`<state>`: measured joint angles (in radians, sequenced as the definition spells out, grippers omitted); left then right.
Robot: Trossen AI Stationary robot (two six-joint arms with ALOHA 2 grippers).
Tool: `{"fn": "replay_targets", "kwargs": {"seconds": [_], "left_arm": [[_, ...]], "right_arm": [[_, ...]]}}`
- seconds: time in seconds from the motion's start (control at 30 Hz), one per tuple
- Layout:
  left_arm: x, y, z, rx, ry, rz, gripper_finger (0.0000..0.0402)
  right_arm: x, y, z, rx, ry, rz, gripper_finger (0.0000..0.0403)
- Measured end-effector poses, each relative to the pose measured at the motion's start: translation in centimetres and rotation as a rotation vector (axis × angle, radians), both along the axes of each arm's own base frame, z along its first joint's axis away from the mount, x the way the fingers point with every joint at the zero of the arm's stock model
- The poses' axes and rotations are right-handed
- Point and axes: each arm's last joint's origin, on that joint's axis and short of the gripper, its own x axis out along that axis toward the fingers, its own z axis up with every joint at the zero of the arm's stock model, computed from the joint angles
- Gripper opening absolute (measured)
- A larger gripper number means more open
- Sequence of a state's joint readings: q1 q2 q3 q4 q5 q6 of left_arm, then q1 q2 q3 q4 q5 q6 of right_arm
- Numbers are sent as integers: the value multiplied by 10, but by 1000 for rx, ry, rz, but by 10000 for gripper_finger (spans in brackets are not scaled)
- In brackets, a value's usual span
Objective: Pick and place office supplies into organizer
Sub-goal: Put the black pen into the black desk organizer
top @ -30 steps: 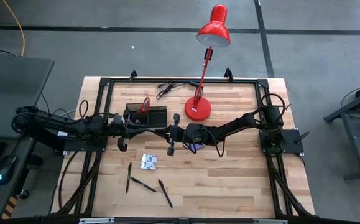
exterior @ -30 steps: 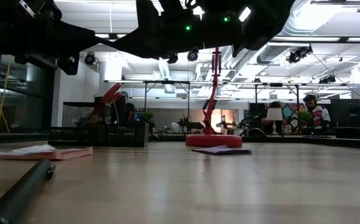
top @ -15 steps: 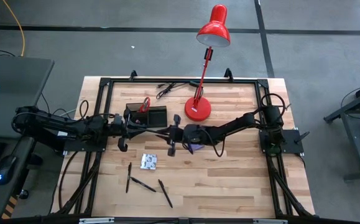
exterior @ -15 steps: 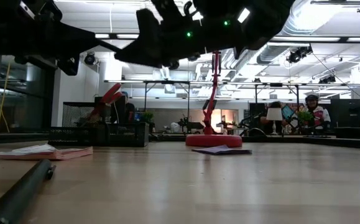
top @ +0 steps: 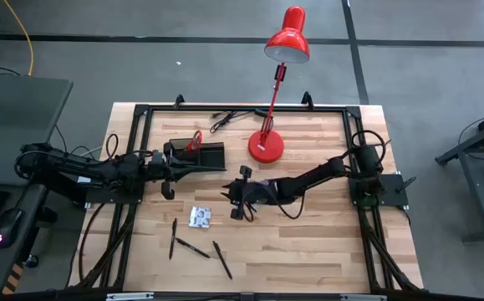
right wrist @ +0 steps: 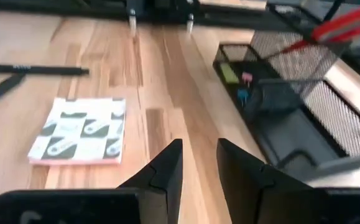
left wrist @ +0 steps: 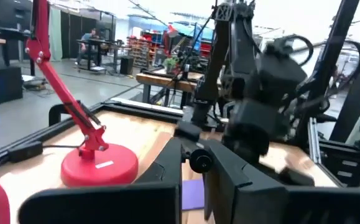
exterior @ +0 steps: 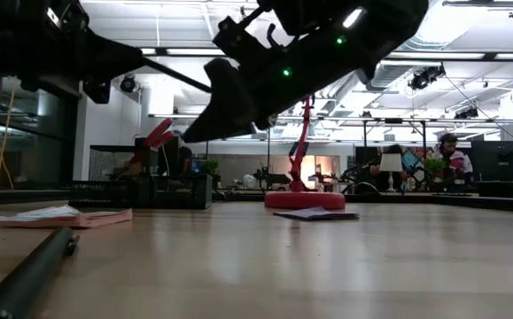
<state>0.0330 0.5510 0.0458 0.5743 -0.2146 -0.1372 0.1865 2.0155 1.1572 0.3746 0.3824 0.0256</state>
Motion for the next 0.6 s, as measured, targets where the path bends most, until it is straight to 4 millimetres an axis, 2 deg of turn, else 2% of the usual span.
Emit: {"fn": "replay_targets", "kwargs": {"seconds": [0.27, 0.43, 0.6], "left_arm": [[-2, 2, 21, -10, 135, 93, 34], [-18, 3, 39, -11, 182, 145, 19], [-42, 5, 59, -38, 214, 226, 28]], "right_arm": [[-13, 26, -10, -49, 101, -74, 88], [-18, 34, -12, -62, 119, -110, 88], [-21, 41, -14, -61, 130, -98, 85]]}}
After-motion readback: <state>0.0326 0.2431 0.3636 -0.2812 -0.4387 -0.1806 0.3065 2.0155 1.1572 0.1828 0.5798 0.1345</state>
